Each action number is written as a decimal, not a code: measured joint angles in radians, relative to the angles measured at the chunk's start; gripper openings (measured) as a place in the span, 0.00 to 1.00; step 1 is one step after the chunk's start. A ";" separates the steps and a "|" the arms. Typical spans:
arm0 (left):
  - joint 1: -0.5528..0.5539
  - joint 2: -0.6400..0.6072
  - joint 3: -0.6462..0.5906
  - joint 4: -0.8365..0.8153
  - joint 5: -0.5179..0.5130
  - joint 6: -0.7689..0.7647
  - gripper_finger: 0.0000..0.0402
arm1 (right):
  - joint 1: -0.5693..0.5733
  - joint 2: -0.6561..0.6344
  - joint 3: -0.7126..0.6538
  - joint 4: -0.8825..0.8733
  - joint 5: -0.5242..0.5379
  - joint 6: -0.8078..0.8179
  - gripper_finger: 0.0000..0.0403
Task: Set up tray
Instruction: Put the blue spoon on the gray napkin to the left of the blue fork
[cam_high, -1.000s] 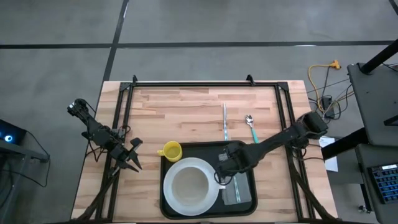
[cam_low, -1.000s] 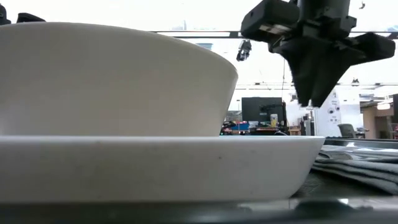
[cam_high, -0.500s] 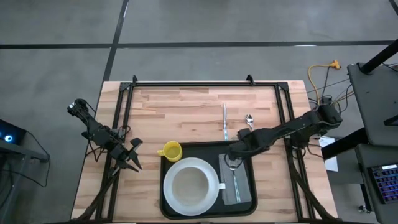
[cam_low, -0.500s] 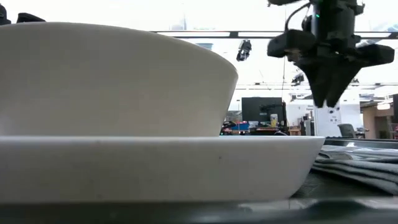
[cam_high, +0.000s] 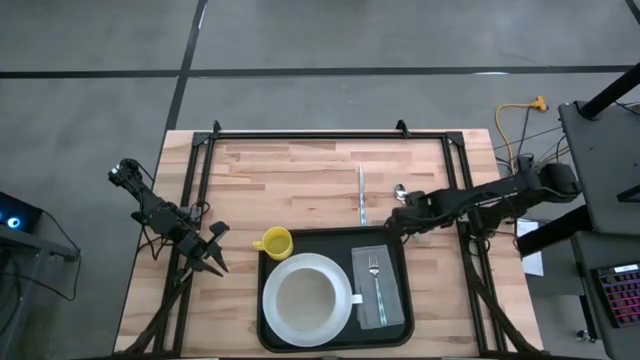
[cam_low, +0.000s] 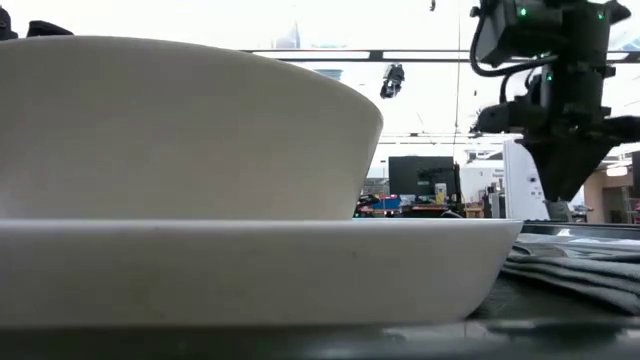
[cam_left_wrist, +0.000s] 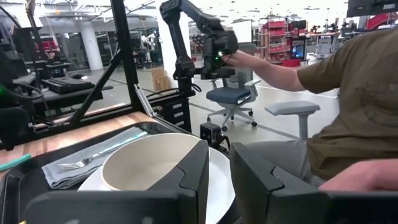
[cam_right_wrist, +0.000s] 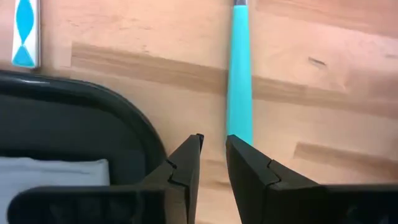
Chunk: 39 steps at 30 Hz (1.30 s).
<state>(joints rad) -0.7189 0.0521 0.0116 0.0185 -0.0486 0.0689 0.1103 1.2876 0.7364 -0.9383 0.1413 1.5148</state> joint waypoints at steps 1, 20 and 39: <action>0.000 0.000 0.000 0.000 0.000 0.000 0.12 | -0.017 -0.013 -0.018 0.017 0.000 -0.023 0.17; 0.000 0.000 0.000 0.000 0.000 0.000 0.12 | -0.292 -0.042 -0.096 0.179 -0.019 -0.400 0.17; 0.000 0.000 0.000 0.000 0.000 0.000 0.12 | -0.360 -0.041 -0.159 0.201 -0.071 -0.441 0.17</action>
<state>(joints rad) -0.7187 0.0517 0.0116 0.0187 -0.0484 0.0690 -0.2501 1.2465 0.5769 -0.7371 0.0703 1.0738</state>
